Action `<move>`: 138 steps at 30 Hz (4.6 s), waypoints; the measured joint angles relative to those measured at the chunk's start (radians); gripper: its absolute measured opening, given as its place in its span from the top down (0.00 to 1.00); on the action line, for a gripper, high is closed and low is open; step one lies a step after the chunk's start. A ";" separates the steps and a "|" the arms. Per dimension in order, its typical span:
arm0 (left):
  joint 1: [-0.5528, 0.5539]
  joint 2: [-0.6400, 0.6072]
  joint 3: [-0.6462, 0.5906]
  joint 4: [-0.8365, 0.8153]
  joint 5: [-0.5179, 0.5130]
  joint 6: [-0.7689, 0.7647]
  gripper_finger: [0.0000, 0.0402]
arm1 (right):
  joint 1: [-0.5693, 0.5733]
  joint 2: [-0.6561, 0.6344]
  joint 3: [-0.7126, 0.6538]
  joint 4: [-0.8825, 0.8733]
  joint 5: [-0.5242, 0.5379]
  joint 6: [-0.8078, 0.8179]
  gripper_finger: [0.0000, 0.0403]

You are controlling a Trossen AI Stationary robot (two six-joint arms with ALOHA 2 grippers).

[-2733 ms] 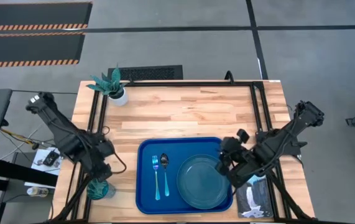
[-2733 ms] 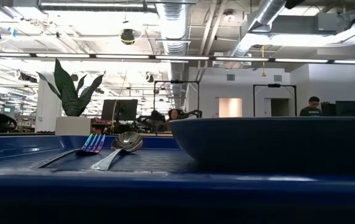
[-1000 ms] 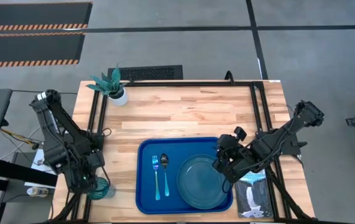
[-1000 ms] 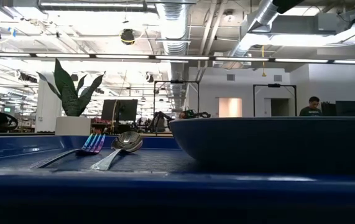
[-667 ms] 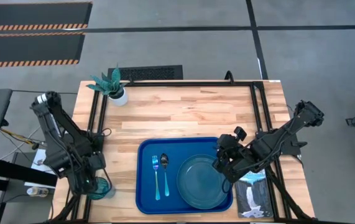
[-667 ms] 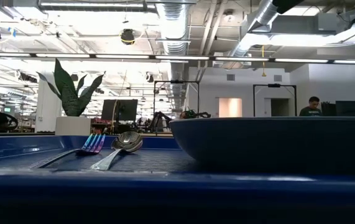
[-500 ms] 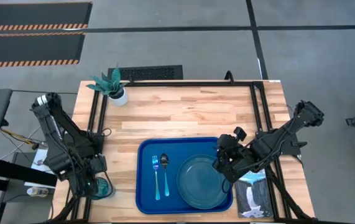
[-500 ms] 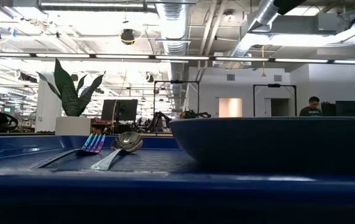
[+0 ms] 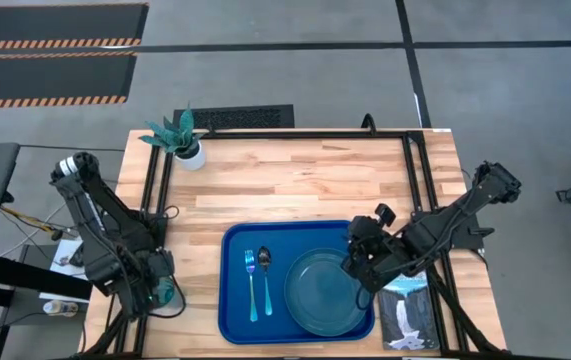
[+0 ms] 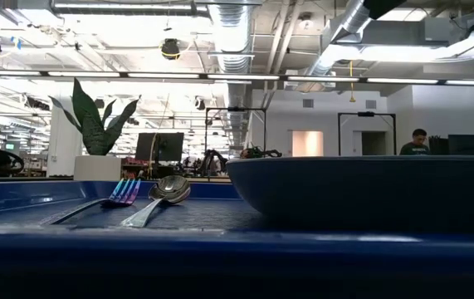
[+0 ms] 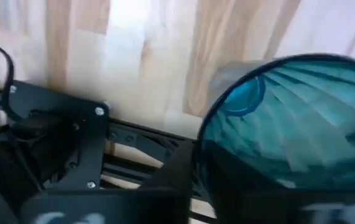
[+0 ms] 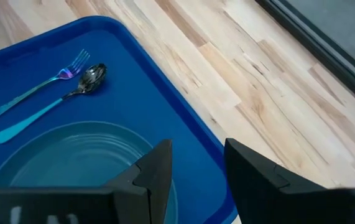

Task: Pick and place plate/cup/fork/spoon on tray
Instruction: Put the blue cup on the blue tray

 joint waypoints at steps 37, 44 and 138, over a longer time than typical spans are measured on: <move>1.141 0.403 0.627 0.261 -0.134 1.086 1.00 | -0.041 0.000 0.000 -0.130 -0.160 -0.002 0.58; 1.121 0.554 0.761 0.382 0.012 1.185 1.00 | 0.051 0.000 0.000 -0.249 -0.180 0.202 0.58; 1.025 0.756 0.798 0.391 0.002 1.443 0.82 | 0.164 0.000 0.000 -0.344 -0.129 0.413 0.58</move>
